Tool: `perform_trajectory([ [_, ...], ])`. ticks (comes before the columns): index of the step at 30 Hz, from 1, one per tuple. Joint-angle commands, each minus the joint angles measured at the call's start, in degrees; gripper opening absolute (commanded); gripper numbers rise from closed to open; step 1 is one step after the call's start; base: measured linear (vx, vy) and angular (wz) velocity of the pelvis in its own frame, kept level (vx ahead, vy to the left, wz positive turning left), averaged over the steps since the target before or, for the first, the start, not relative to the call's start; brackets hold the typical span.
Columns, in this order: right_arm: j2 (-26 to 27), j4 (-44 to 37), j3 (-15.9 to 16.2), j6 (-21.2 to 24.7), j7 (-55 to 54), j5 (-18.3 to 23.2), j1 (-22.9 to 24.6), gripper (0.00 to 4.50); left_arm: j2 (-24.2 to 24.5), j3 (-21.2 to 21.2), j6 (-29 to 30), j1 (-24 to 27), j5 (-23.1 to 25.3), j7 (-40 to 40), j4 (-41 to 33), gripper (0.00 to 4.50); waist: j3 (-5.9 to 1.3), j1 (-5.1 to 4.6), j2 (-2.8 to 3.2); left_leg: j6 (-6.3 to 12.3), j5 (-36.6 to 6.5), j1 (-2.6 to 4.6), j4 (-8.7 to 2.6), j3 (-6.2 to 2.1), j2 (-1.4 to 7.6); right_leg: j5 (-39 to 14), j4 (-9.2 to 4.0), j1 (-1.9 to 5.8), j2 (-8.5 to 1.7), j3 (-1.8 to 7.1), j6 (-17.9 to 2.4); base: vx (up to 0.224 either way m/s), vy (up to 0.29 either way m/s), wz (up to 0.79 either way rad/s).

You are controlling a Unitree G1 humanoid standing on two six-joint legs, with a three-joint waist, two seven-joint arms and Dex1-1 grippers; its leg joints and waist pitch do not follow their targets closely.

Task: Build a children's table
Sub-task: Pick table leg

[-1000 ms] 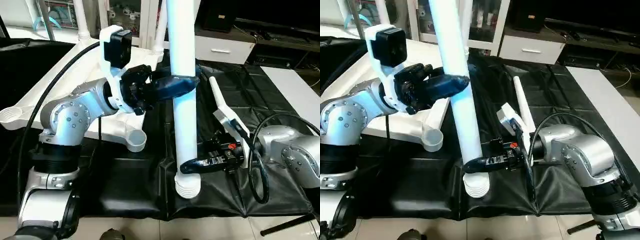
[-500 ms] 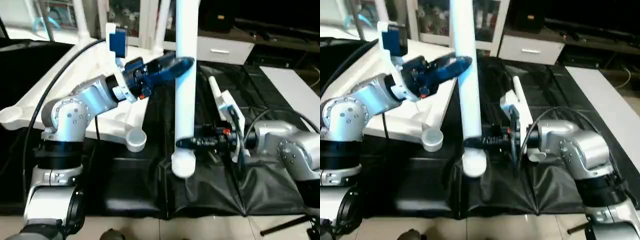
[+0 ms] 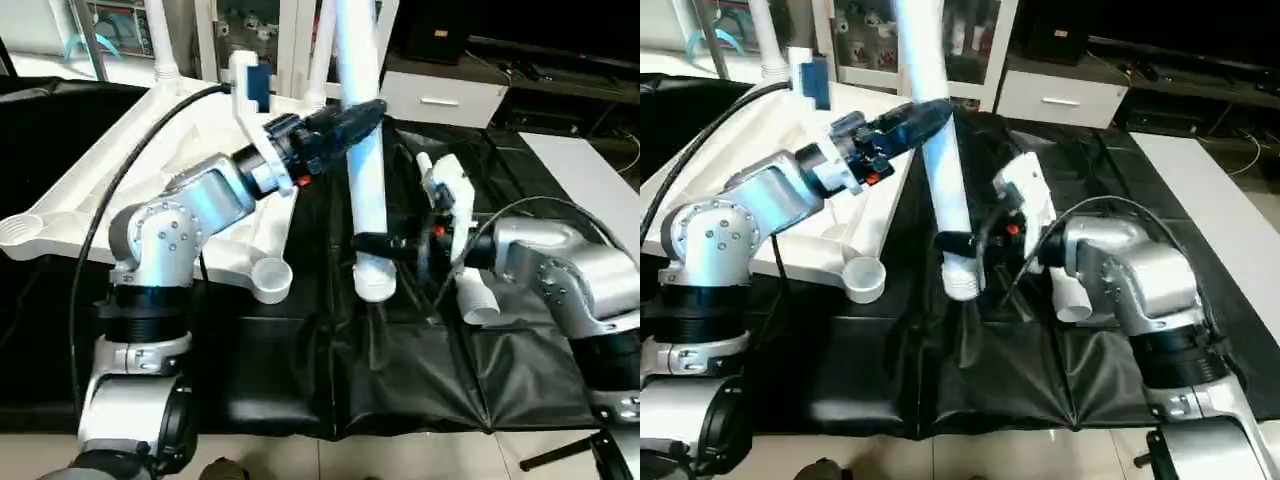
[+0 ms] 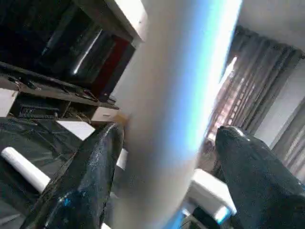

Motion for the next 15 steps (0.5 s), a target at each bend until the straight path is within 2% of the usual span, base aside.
perform_trajectory([
  [1,-0.5,-0.8,-0.06,-1.05,-0.75,-0.92,-0.79,1.86,-0.72,-0.8,0.81,-0.22,-0.36,0.96,-1.15,3.48,-4.21,-0.17,0.52,-2.03,-6.82,1.1,-3.67,-0.18,1.64,-6.19,-3.81,2.82,-3.72,1.8,-12.02,0.0,0.0,0.0],
  [6,-0.14,-0.65,0.54,-1.0,-2.39,-2.81,-1.35,1.86,-1.35,-1.26,0.7,-0.51,1.41,3.28,-0.71,3.48,-4.27,-0.28,0.51,-2.01,-6.25,1.02,-3.67,-0.25,1.59,-5.35,-3.78,2.86,-3.61,1.79,-11.39,0.0,0.0,0.0],
  [7,0.47,-0.36,0.14,-0.77,-3.67,-3.24,-1.75,1.86,-1.64,-0.88,0.33,-0.76,1.93,4.38,-0.19,3.2,-4.24,-0.29,0.54,-1.94,-6.03,1.04,-3.68,-0.23,1.59,-4.97,-3.76,2.84,-3.6,1.81,-11.36,0.0,0.0,0.0],
  [10,0.82,-0.21,-0.08,-0.77,-4.44,-3.64,-1.99,1.86,-2.09,0.28,0.12,-1.11,1.8,5.86,0.58,3.08,-4.22,-0.37,0.62,-2.02,-6.39,1.05,-3.71,-0.26,1.58,-5.22,-3.77,2.84,-3.59,1.79,-11.43,0.0,0.0,0.0],
  [13,0.99,-0.2,-0.19,-0.71,-4.65,-3.81,-2.12,1.86,-2.09,1.0,-0.01,-1.26,1.61,6.32,1.13,2.65,-4.2,-0.37,0.56,-2.08,-6.73,1.04,-3.71,-0.24,1.53,-5.48,-3.84,2.82,-3.54,1.8,-11.27,0.0,0.0,0.0],
  [15,1.16,-0.16,-0.28,-0.67,-4.67,-3.91,-2.19,1.86,-1.93,1.1,-0.21,-1.27,1.62,6.16,1.33,2.58,-4.24,-0.34,0.56,-2.21,-6.74,1.08,-3.74,-0.27,1.55,-5.77,-3.86,2.83,-3.59,1.8,-10.99,0.0,0.0,0.0],
])
